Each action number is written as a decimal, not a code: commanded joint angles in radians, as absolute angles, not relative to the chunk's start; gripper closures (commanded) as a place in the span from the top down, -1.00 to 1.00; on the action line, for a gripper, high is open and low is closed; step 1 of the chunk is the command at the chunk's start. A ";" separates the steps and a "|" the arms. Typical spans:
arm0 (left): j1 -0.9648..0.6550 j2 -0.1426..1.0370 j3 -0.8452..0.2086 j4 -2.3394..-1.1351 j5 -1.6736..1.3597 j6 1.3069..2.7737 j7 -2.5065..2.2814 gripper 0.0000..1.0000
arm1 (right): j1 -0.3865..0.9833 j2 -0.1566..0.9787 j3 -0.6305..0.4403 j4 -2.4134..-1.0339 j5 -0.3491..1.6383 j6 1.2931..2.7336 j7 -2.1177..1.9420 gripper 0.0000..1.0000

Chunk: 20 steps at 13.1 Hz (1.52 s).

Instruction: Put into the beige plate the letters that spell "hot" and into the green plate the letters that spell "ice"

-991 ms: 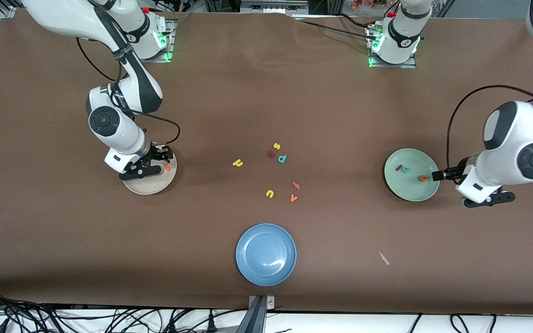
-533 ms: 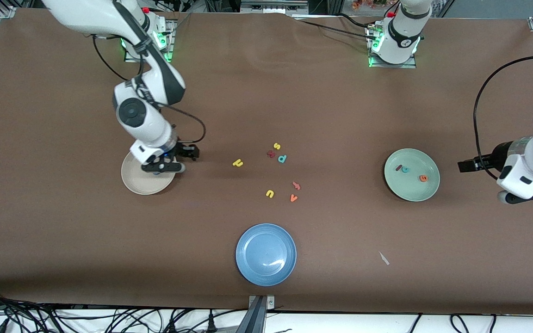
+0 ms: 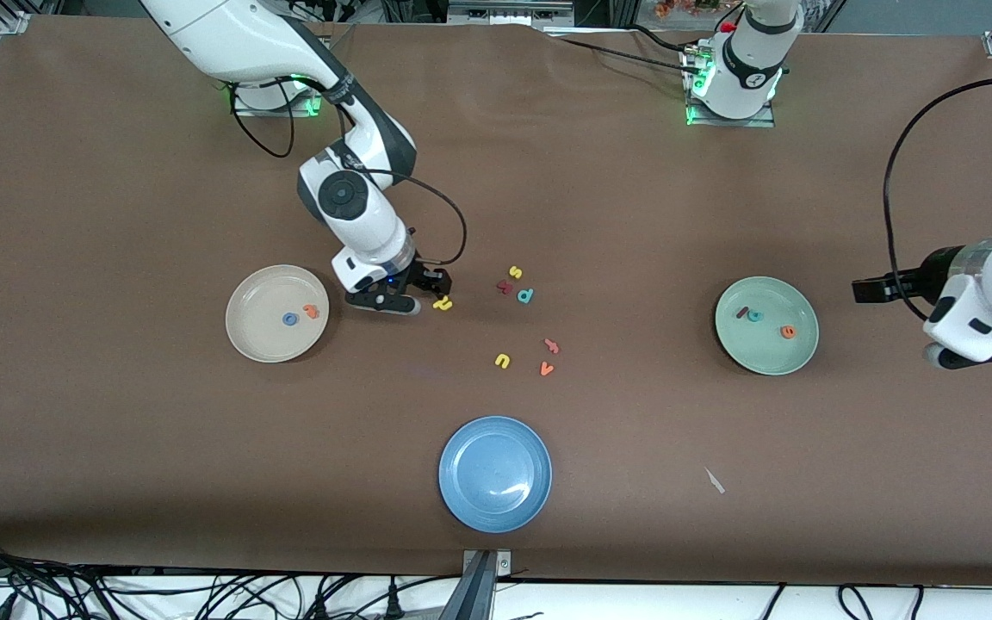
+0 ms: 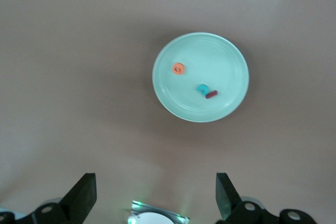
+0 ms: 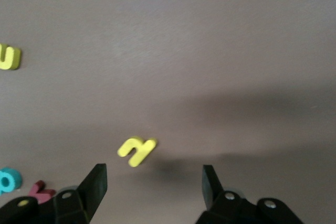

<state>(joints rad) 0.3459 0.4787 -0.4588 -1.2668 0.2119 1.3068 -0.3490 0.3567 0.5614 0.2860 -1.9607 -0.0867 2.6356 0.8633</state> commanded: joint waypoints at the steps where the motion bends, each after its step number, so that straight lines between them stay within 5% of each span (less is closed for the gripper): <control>1: 0.133 0.379 -0.129 -1.259 0.042 1.330 -0.235 1.00 | 0.382 0.630 0.279 -1.892 -0.147 2.638 0.951 0.64; 2: 0.070 0.361 -0.042 -1.278 0.008 1.350 -0.212 1.00 | 0.388 0.646 0.279 -1.881 -0.182 2.637 0.972 0.64; 5: 0.054 0.330 -0.029 -1.320 -0.017 1.412 -0.202 0.96 | 0.394 0.658 0.276 -1.881 -0.215 2.637 0.996 0.64; 8: 0.060 0.233 -0.032 -1.529 -0.017 1.647 -0.202 0.97 | 0.408 0.678 0.276 -1.878 -0.245 2.637 1.011 0.54; 20: 0.057 0.308 -0.043 -1.525 -0.014 1.755 -0.201 0.99 | 0.411 0.715 0.270 -1.812 -0.319 2.638 1.066 0.46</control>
